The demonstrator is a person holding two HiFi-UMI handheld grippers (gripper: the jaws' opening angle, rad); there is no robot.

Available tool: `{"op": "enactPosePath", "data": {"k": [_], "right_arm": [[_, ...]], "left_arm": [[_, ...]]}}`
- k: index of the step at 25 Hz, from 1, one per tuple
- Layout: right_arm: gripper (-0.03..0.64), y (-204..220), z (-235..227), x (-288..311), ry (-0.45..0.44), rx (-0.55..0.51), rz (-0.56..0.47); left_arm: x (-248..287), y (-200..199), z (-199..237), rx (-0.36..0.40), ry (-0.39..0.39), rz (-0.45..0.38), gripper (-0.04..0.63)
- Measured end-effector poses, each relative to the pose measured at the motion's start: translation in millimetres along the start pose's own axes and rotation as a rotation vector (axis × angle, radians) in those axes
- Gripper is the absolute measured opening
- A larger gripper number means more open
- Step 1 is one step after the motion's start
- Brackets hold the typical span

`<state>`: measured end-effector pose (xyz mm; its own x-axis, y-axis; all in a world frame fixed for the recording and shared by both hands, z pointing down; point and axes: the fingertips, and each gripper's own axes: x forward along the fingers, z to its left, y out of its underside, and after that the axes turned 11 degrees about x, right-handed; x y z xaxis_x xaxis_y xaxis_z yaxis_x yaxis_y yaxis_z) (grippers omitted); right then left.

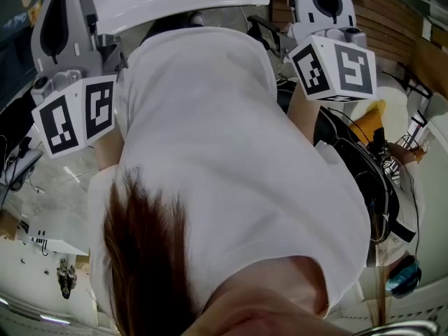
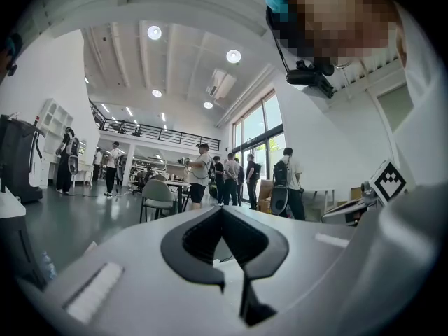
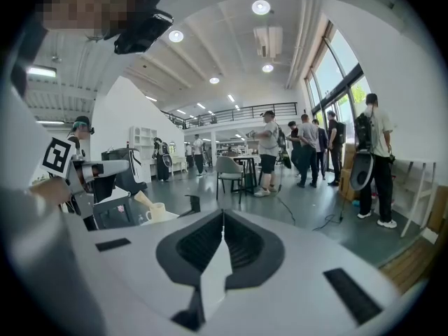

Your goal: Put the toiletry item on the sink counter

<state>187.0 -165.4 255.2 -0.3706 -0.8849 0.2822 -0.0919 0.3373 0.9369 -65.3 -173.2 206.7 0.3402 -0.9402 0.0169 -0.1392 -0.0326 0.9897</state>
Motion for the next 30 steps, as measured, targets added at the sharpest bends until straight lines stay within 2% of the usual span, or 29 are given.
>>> {"op": "enactPosePath", "data": {"k": [7, 14, 20, 30], "right_arm": [[0.011, 8.0, 2.0, 5.8, -0.004, 0.012, 0.023], [0.011, 9.5, -11.8, -0.9, 0.041, 0.024, 0.014], [0.011, 11.2, -24.1, -4.3, 0.073, 0.024, 0.011], [0.011, 5.1, -24.7, -6.1, 0.065, 0.009, -0.003]], "left_arm": [[3.6, 4.1, 1.2, -0.006, 0.005, 0.013, 0.009], [6.9, 4.9, -6.0, -0.008, 0.034, 0.015, 0.009], [6.2, 9.0, -6.5, -0.013, 0.029, 0.015, 0.009], [-0.1, 3.9, -6.1, -0.009, 0.016, 0.006, 0.009]]}}
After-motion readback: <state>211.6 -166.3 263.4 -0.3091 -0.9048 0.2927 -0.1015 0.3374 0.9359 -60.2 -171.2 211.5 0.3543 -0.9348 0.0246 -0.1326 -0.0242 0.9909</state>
